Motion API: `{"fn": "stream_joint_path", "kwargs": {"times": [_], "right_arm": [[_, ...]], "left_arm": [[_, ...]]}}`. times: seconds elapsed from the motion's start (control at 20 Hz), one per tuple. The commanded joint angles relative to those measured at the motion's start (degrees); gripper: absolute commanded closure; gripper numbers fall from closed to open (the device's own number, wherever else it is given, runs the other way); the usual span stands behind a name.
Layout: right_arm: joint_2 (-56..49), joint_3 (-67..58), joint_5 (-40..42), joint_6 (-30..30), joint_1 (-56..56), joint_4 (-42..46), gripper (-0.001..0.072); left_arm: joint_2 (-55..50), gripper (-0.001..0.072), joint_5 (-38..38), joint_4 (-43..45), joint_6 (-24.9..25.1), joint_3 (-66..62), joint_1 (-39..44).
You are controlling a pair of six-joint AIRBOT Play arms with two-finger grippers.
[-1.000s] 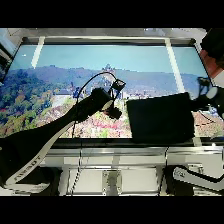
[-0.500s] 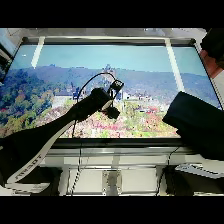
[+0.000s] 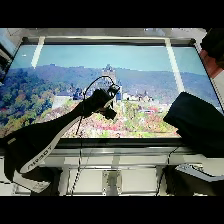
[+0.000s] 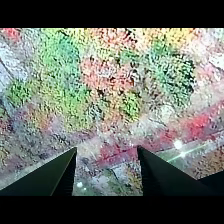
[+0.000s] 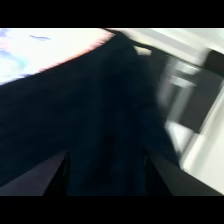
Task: Fold the clothes and pants, and hang the long-sleeved shirts on hangers.
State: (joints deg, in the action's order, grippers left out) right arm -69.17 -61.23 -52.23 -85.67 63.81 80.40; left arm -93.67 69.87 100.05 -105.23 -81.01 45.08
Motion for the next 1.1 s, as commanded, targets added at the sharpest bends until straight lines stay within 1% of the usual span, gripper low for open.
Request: {"fn": "stream_joint_path", "kwargs": {"times": [0.0, 0.05, 0.1, 0.2, 0.35, 0.4, 0.45, 0.5, 0.55, 0.65, 0.8, 1.05], "right_arm": [[4.72, -0.04, -4.07, 1.4, -13.31, -10.14, 0.0239], [4.98, -0.02, -7.89, 2.21, -18.69, -11.45, 0.0239], [4.92, 0.13, -12.22, 4.26, -25.16, -12.41, 0.024], [4.92, 1.97, -16.24, 5.68, -39.41, -12.79, 0.0246], [4.87, 5.49, -13.49, 5.62, -61.94, -11.78, 0.0391], [4.85, 5.77, -12.74, 5.6, -68.89, -8.5, 0.0484], [4.85, 5.75, -12.74, 4.9, -74.64, -3.82, 0.0637], [4.83, 5.75, -12.66, 1.11, -79.49, 0.81, 0.0684], [4.83, 5.77, -12.85, -2.73, -82.71, 2.82, 0.0684], [4.79, 6.05, -13.66, -5.99, -87.43, 2.64, 0.0684], [3.37, 6.16, -13.97, -8.46, -92.17, 2.6, 0.0684], [0.07, 6.16, -15.3, -9.92, -94.95, 1.99, 0.0684]], "left_arm": [[-0.72, 0.0273, 1.68, 1.99, 0.24, 0.02, -0.57], [-0.72, 0.0273, 3.26, 3.8, 0.2, 0.02, -0.9], [-0.72, 0.0273, 4.92, 5.01, 0.2, 0.02, -1.25], [-0.72, 0.0273, 8.39, 4.85, 0.13, 0.02, -2.27], [-0.72, 0.0273, 11.13, 4.9, 0.17, 0.02, -2.8], [-0.72, 0.0273, 12.63, 4.87, 0.17, 0.02, -2.8], [-0.72, 0.0273, 13.92, 4.85, 0.17, 0.02, -2.73], [-0.72, 0.0273, 15.43, 4.7, 0.15, 0.02, -2.69], [-0.72, 0.0273, 16.55, 4.46, 0.15, 0.02, -2.69], [-0.72, 0.0273, 16.76, 4.46, 0.17, 0.02, -2.69], [-0.72, 0.0273, 16.76, 4.46, 0.17, 0.02, -2.69], [-0.72, 0.0273, 16.76, 4.48, 0.2, 0.02, -2.69]]}}
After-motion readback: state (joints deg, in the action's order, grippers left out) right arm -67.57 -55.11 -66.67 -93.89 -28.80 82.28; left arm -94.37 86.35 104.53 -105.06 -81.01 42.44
